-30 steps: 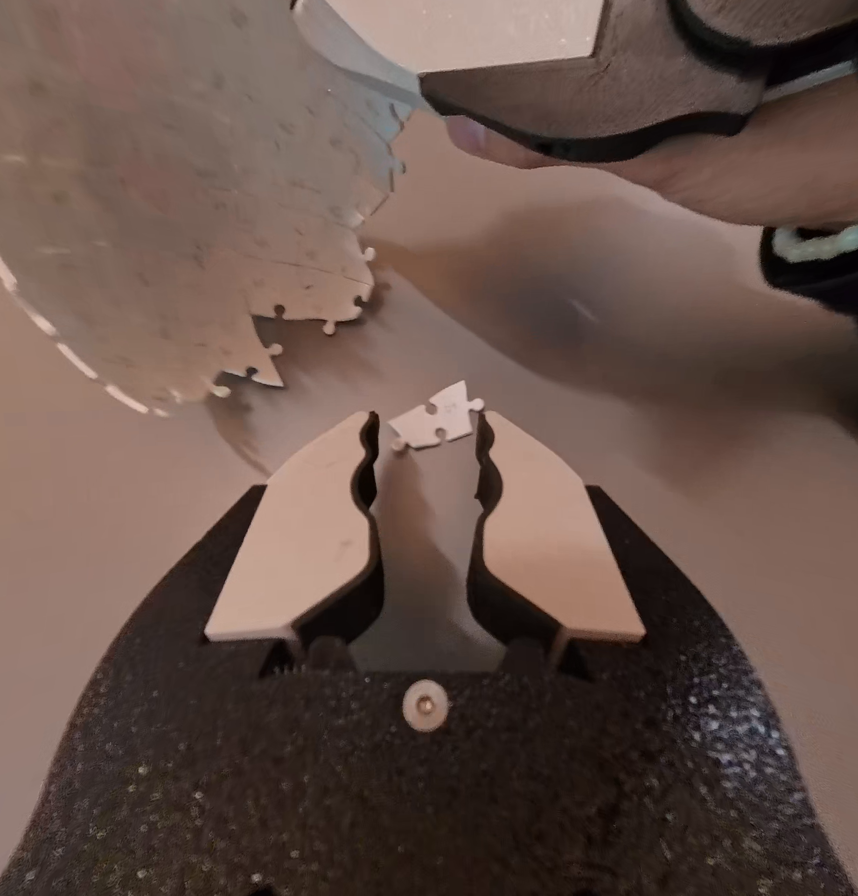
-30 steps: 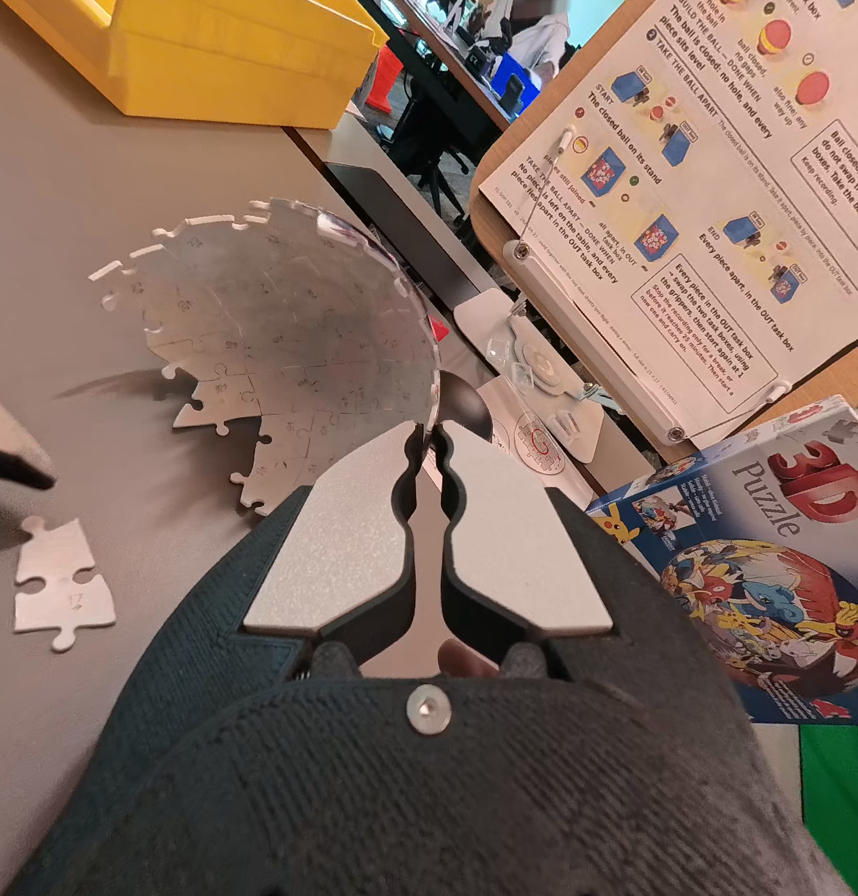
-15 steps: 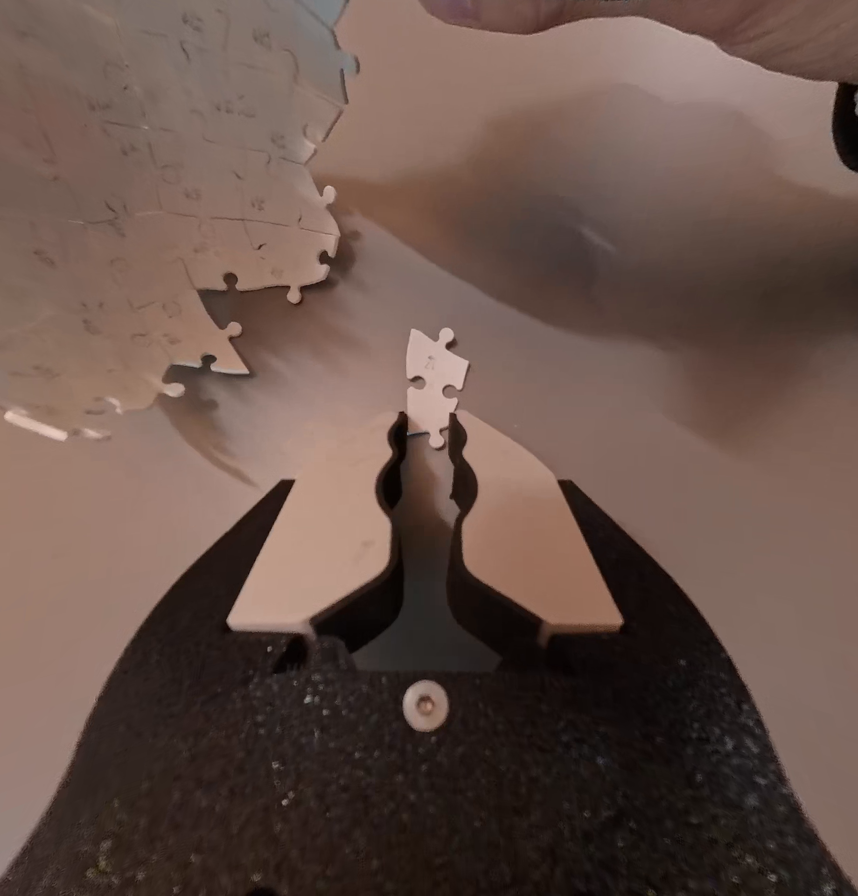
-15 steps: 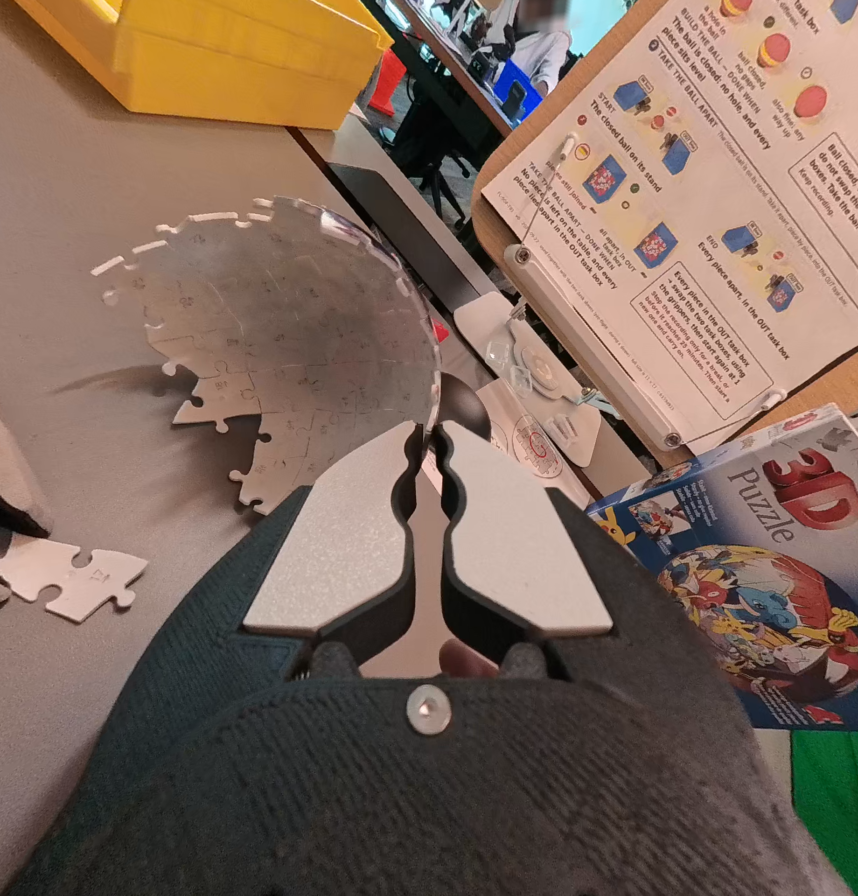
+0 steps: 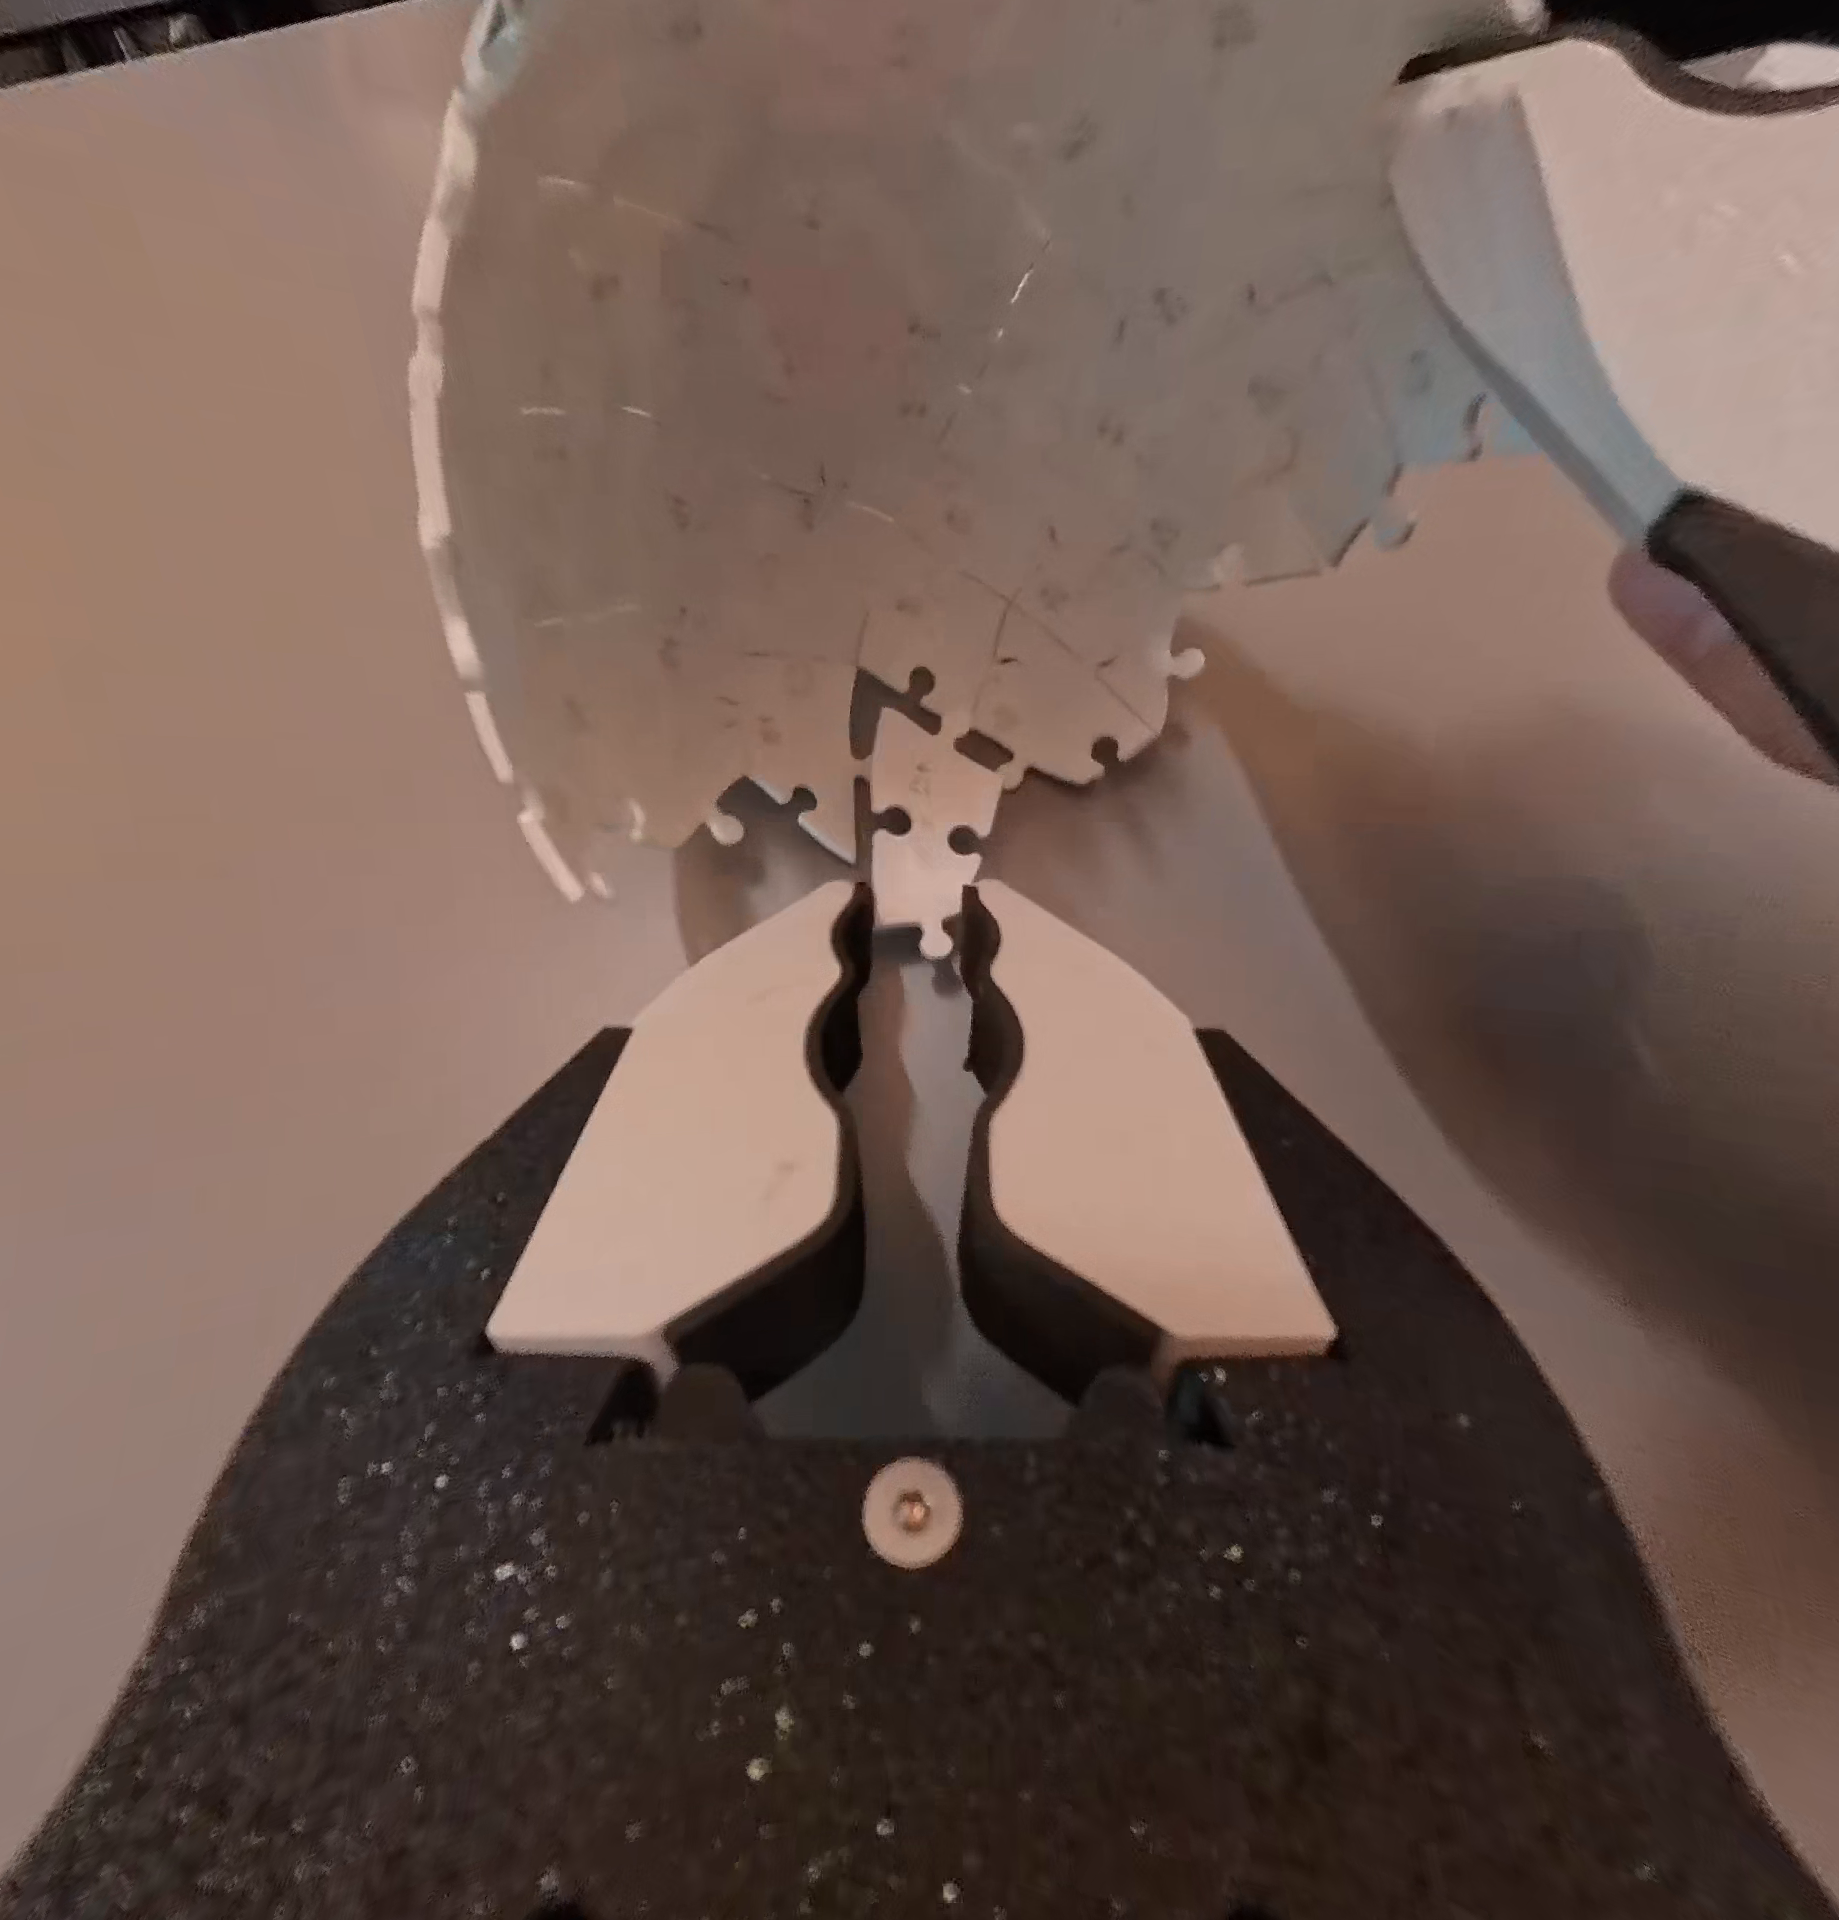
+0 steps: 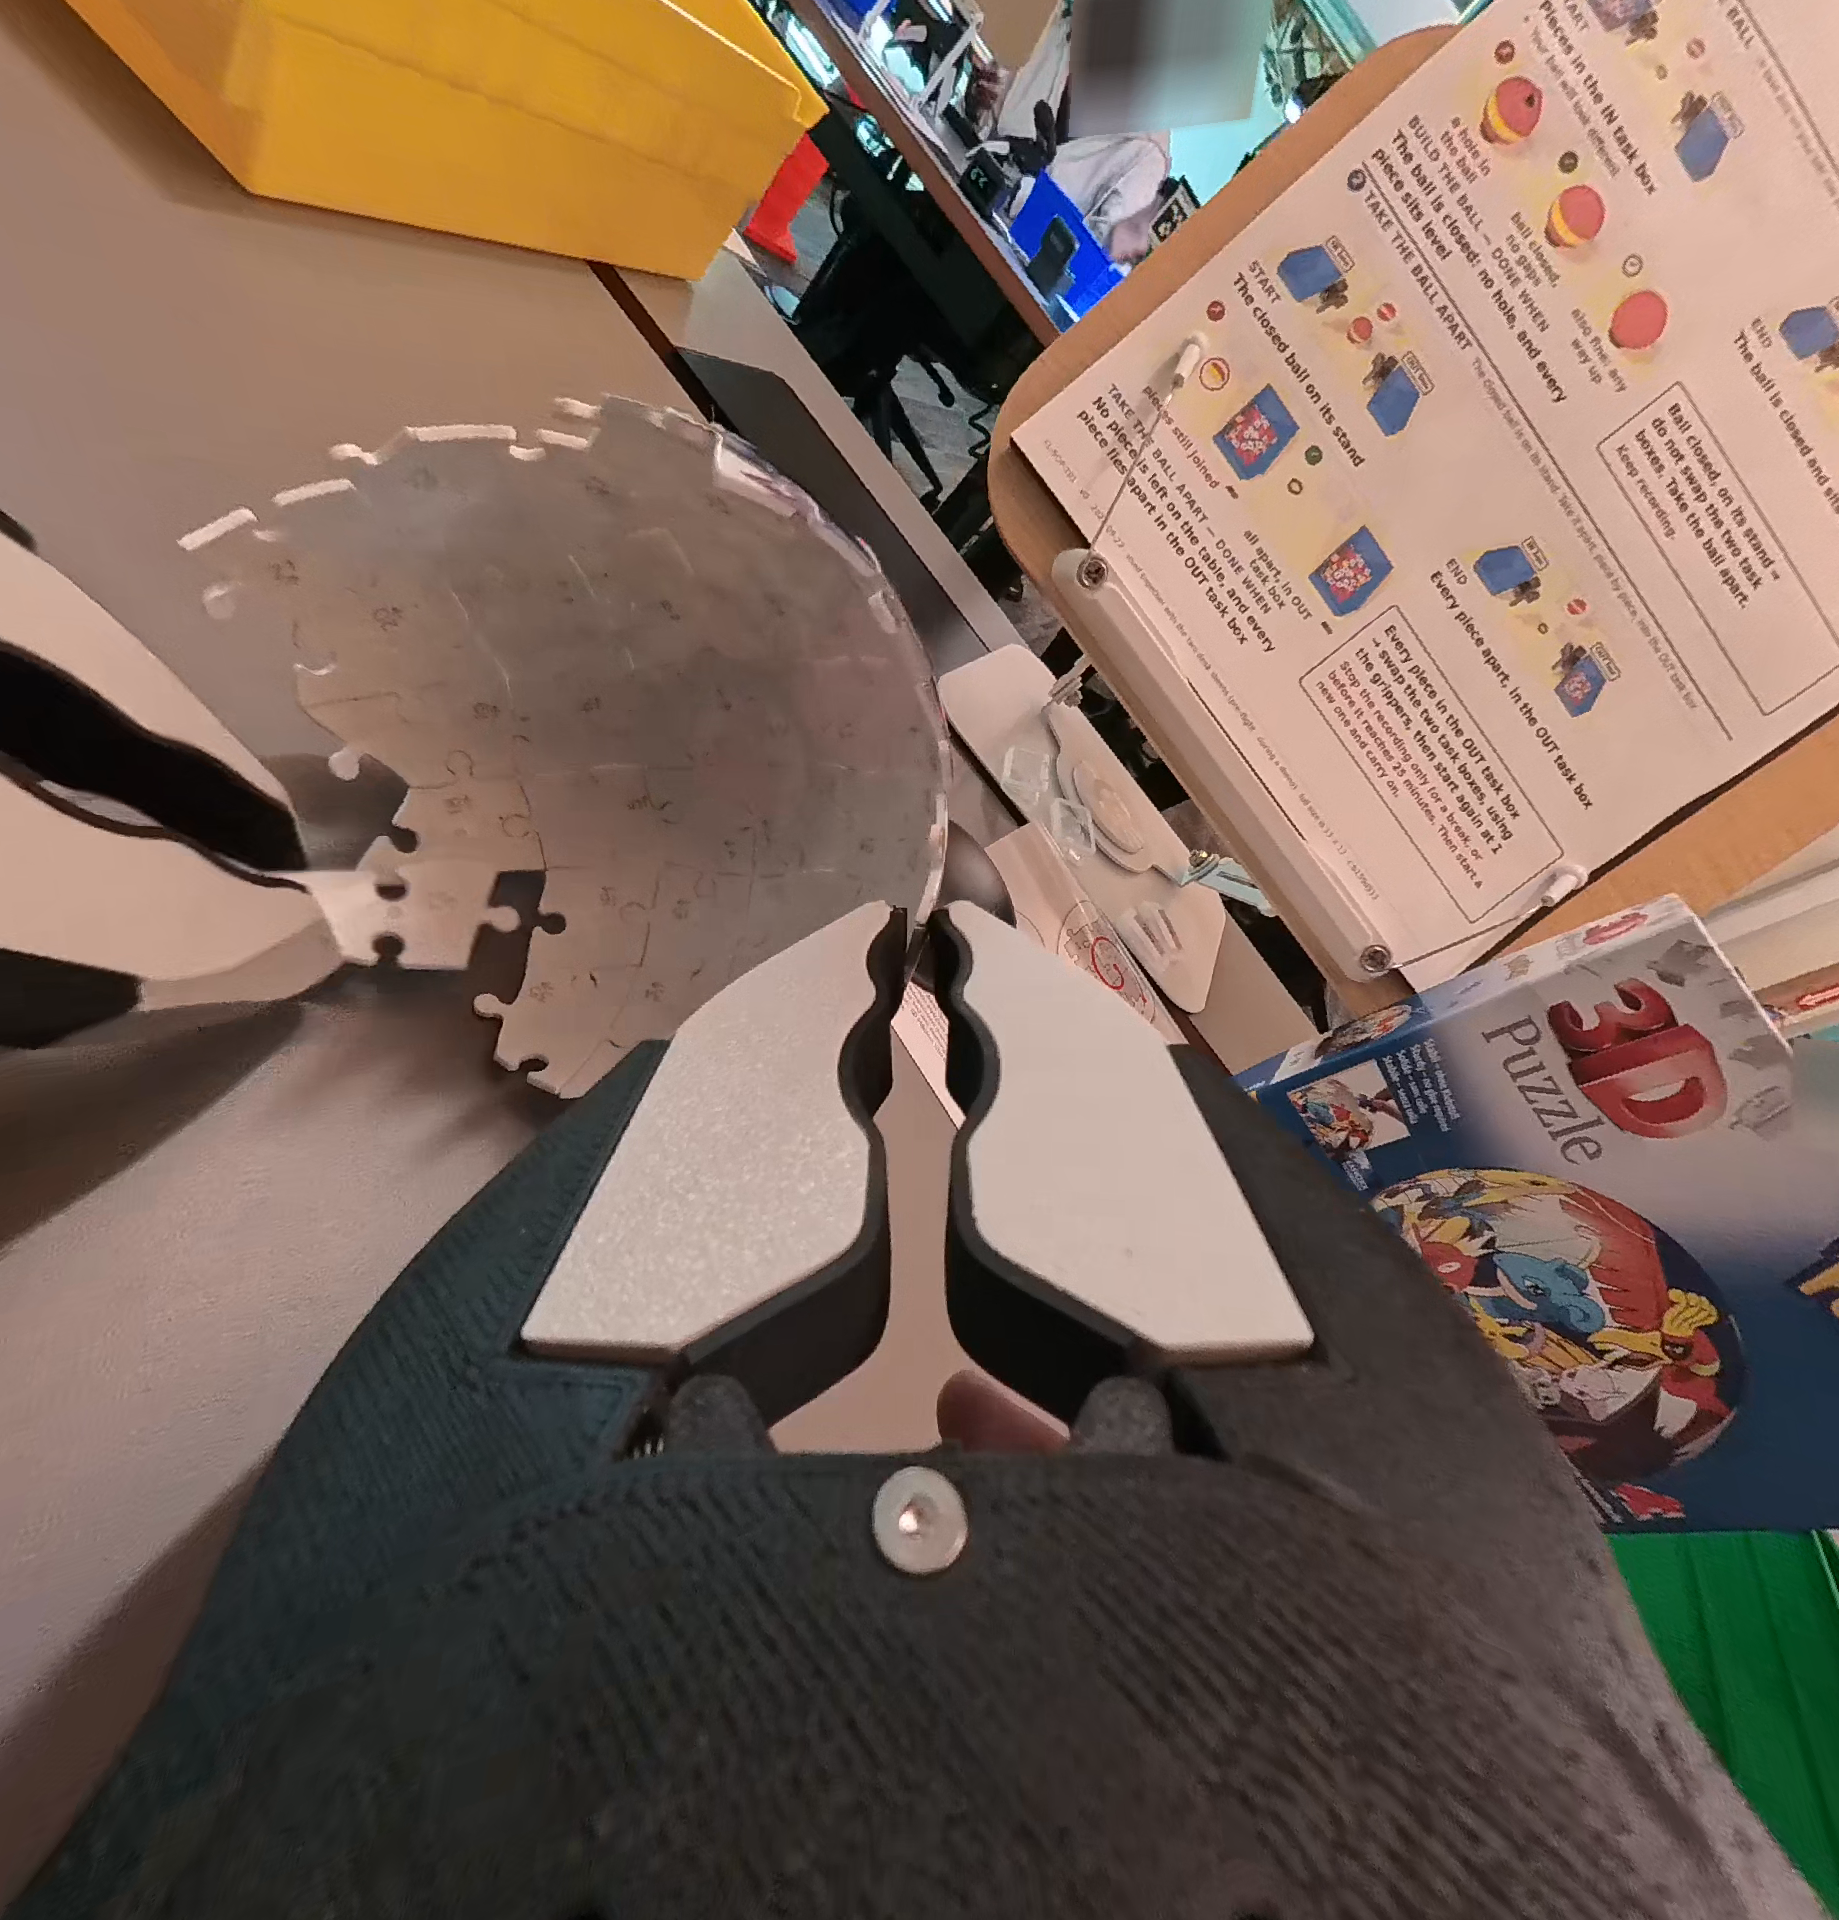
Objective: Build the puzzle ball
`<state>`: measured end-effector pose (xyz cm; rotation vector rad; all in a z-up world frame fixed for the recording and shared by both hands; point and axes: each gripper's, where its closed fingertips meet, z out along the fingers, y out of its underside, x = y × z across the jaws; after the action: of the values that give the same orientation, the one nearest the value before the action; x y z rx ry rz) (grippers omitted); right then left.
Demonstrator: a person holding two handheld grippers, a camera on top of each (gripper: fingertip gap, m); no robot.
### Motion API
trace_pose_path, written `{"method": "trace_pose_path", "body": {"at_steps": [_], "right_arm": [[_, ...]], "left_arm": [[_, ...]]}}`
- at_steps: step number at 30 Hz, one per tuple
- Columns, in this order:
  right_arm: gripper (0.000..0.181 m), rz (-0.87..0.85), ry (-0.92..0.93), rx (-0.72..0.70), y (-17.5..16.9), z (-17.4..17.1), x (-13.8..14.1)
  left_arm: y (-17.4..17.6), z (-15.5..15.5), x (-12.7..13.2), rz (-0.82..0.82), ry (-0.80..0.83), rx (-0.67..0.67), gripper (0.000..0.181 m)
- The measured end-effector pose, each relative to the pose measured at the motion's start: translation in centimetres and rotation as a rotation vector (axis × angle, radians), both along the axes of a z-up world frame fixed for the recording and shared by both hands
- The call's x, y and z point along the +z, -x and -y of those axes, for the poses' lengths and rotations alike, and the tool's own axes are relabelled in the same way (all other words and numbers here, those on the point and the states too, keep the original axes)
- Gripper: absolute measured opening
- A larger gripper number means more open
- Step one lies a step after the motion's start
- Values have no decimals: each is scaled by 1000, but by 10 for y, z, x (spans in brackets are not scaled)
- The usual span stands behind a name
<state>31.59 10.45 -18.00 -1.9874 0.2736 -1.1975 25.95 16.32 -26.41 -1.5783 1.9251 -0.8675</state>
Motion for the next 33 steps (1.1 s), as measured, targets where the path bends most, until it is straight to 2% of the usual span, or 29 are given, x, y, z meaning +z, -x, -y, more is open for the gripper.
{"method": "trace_pose_path", "body": {"at_steps": [10, 20, 23, 24, 26, 29, 33], "right_arm": [[5, -7, -4, 7, 1, -2, 1], [5, -7, -7, 14, 0, 0, 0], [5, -6, -8, 16, 0, -1, 0], [5, -4, -8, 17, 0, -1, 0], [5, -3, -11, 20, 1, -1, 0], [5, 5, -14, 24, 1, -2, 0], [5, 7, -21, 25, 2, -1, 1]], "left_arm": [[-17, -2, -6, -24, 23, 95, 16], [-16, 1, 9, 81, 18, 65, 19], [-13, 2, 11, 106, -28, 0, 17], [-11, 4, 12, 120, -51, -46, 11], [-6, 1, 8, 127, -181, -124, 1], [-4, -1, 2, 148, -352, -233, 0], [-8, 1, -2, 125, -360, -260, 0]]}}
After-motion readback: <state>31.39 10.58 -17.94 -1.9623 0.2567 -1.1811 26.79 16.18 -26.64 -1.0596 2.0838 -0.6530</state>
